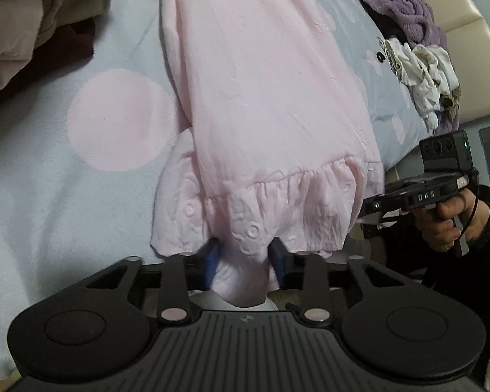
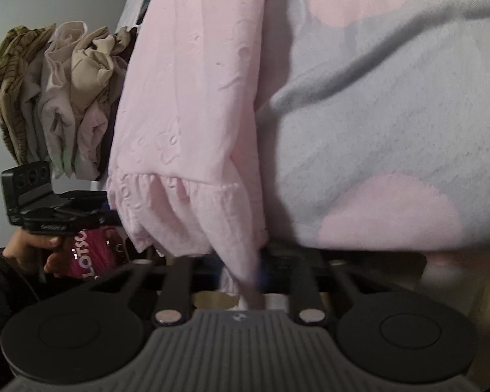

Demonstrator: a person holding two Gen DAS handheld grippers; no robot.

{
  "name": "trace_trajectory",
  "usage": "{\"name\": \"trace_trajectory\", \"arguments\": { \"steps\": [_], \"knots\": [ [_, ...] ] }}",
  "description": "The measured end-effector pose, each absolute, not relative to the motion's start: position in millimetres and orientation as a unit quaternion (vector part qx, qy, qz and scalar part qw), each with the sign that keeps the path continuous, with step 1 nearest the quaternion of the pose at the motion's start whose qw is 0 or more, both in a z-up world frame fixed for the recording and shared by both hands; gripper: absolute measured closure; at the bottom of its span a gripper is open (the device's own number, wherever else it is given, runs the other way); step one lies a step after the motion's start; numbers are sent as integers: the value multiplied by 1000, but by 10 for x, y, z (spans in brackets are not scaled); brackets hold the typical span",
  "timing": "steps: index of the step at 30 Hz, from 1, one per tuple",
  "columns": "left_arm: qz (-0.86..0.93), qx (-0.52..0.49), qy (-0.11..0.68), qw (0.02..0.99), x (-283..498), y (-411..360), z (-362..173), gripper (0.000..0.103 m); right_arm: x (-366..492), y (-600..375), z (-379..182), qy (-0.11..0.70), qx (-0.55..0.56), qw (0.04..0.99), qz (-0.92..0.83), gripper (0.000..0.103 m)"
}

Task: Fold clothes

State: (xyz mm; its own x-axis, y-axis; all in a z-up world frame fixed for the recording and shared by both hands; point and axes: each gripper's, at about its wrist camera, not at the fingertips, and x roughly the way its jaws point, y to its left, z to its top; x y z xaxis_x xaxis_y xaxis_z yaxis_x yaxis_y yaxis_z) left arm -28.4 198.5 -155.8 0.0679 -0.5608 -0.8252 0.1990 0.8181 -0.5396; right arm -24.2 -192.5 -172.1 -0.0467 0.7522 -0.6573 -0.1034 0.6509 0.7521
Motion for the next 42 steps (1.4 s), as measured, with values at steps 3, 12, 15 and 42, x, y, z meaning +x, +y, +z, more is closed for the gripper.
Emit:
{"name": "trace_trajectory", "arguments": {
  "steps": [3,12,15,42],
  "knots": [
    [-268,-162,625,715,-310,2035,-1542,103,-247,-2017,-1578,636,253,643,342,96],
    [-285,-158,619,714,-442,1928,-1389,103,-262,-2293,-1150,619,256,645,369,97],
    [-289,-148,621,713,-493,1827,-1365,103,-263,-2438,-1072,622,250,644,369,97],
    [-321,26,527,786,-543,1223,-1093,56,-114,-2592,-1153,566,63,736,367,30]
  ]
}}
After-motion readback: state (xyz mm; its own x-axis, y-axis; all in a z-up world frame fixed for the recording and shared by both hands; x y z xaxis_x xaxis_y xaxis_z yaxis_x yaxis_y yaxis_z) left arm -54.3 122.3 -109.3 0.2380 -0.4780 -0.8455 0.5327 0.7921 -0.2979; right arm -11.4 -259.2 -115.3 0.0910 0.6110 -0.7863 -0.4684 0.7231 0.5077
